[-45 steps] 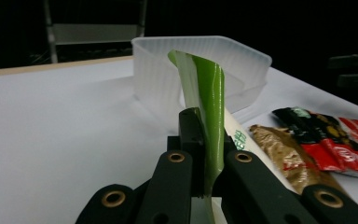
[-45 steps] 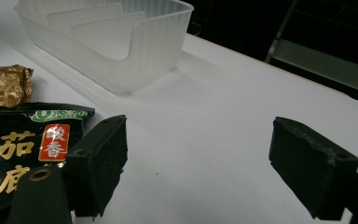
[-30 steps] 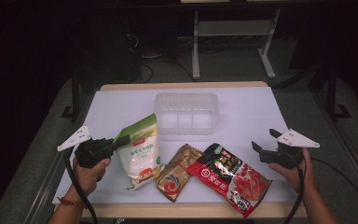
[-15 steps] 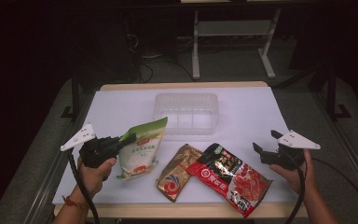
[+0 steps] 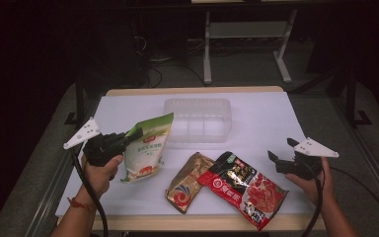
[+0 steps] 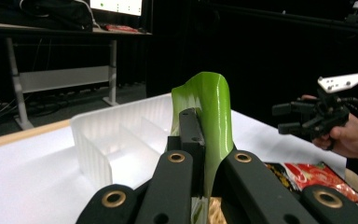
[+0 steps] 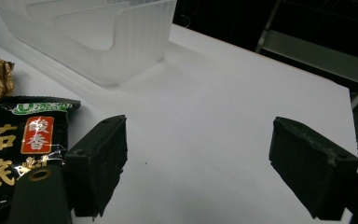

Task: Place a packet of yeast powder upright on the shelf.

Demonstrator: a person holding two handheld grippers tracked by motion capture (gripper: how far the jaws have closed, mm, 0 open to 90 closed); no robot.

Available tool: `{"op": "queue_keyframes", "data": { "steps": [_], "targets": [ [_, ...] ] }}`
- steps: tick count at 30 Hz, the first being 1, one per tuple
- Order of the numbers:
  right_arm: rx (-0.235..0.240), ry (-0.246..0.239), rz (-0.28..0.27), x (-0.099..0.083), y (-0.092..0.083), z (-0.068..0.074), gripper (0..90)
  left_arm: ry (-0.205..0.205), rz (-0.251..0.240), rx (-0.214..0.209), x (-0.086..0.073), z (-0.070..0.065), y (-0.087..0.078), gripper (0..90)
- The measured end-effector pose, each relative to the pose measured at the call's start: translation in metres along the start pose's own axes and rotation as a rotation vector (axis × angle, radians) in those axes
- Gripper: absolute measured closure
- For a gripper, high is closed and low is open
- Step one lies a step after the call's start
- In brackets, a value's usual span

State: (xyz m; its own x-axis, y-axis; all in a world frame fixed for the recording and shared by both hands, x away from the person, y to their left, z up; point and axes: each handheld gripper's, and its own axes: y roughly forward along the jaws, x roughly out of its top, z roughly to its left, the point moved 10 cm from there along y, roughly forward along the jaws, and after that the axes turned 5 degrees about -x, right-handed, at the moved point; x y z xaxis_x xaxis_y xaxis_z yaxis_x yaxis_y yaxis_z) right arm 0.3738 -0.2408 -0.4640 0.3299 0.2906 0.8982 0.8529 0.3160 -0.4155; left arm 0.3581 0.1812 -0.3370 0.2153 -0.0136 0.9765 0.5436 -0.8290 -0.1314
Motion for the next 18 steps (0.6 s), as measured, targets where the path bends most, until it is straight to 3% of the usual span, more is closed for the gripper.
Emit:
{"op": "queue_keyframes", "data": {
  "steps": [7,18],
  "targets": [
    [0.003,0.004,-0.004,0.0,-0.001,0.0,18.5,0.012,-0.028,0.016,0.03,0.005,0.015,90.0],
    [0.004,0.011,0.001,-0.001,0.0,0.0,18.5,0.028,-0.048,0.018,0.063,0.006,0.046,90.0]
  ]
}}
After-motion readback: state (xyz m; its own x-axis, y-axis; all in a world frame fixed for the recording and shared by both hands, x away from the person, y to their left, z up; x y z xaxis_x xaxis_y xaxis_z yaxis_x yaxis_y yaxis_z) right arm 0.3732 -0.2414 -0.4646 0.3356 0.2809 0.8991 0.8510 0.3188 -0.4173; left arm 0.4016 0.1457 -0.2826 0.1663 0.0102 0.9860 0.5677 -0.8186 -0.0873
